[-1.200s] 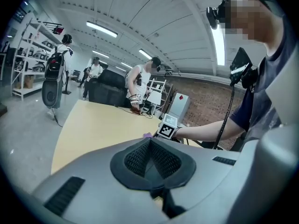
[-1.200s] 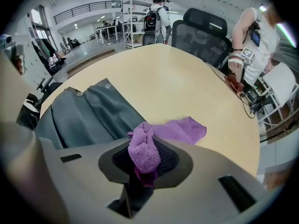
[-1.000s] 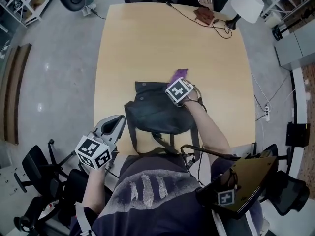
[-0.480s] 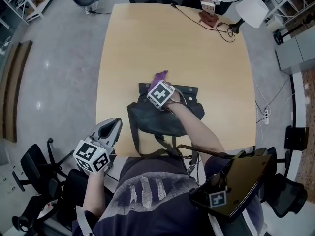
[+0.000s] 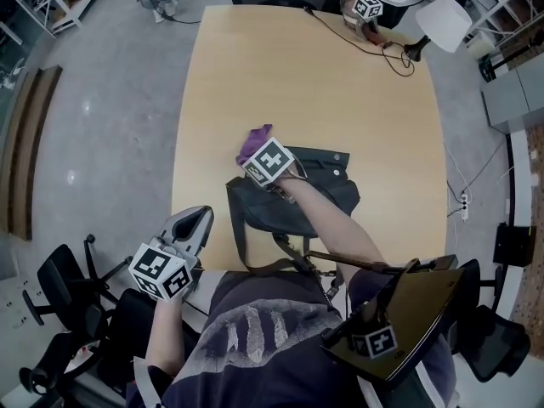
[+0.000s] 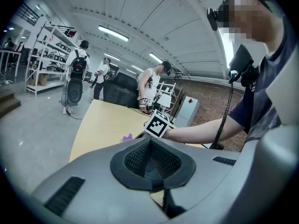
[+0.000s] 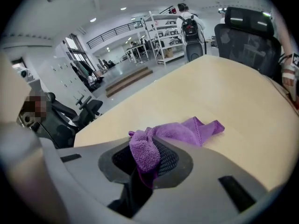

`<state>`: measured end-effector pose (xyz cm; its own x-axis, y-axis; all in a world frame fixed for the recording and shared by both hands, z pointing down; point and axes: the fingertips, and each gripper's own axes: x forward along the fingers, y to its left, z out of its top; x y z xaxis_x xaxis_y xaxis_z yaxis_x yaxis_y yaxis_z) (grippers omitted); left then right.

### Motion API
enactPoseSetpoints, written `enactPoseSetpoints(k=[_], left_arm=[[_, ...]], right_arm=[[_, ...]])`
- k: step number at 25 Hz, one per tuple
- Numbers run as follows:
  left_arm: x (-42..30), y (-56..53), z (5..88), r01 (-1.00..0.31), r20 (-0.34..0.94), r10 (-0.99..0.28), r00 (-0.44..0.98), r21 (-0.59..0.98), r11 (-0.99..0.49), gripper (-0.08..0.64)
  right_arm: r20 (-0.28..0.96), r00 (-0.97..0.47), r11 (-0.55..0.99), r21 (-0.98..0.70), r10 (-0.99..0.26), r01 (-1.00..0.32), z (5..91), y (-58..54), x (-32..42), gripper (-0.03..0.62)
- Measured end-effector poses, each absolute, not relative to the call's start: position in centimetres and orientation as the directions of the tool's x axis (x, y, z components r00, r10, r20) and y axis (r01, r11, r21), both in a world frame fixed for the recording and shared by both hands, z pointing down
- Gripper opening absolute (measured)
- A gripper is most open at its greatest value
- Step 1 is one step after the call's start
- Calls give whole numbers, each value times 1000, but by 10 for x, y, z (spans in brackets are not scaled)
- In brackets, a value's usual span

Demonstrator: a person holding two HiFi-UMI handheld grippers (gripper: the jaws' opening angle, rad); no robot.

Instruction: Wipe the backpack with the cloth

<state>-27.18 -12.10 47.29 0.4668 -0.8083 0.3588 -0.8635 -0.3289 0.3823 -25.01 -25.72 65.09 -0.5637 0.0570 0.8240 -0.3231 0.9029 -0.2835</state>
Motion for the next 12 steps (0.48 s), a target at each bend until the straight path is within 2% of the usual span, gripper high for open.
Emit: enactPoseSetpoints(k=[3,5,7,10,12], left_arm=[[-272,-120,469,-866,353,-813,463,377,-329,8],[-275,-119,468,-869,351,-818,456,375,-323,8],[-279,-117,470,-872,353,-821,449,374,-316,8],[-282,-115,472,-872,352,-823,446,379,-311,8],[-281,-115,475,-868,354,-817,455,382,-317,8]], right_arm=[[736,-669,867,-394,100,-305,634,-251,-269,69],[603,-785,789,-549,144,-277,605,-246,-279,69],[422,-882,672,-717,207,-185,564,-233,-284,69],[206,-932,515,-857,299,-24,515,-207,-281,69],[189,-926,477,-879,327,-11,512,-195,-278,69]])
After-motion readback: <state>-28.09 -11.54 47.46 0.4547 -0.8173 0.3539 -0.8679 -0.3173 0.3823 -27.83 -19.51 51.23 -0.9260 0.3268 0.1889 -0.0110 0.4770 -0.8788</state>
